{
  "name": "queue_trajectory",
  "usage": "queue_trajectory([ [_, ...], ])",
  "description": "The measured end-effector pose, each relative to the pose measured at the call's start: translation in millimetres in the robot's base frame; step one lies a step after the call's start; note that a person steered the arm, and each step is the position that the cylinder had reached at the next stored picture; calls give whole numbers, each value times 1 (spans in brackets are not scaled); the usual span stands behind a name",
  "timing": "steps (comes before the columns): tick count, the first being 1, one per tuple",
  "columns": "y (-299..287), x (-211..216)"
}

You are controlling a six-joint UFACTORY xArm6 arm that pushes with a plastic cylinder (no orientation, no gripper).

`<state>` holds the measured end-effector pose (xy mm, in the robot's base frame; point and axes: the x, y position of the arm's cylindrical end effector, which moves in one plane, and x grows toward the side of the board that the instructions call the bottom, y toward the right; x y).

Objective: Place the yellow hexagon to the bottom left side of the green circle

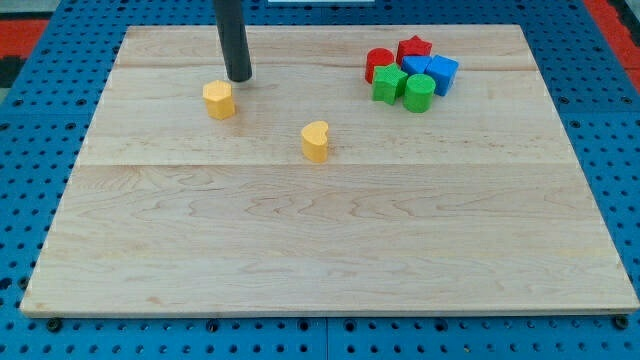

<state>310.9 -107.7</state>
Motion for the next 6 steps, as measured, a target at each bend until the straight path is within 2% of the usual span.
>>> queue_trajectory([
  [2, -102, 16],
  [3, -16, 59],
  [4, 78, 60],
  [5, 8, 53],
  [6, 15, 19],
])
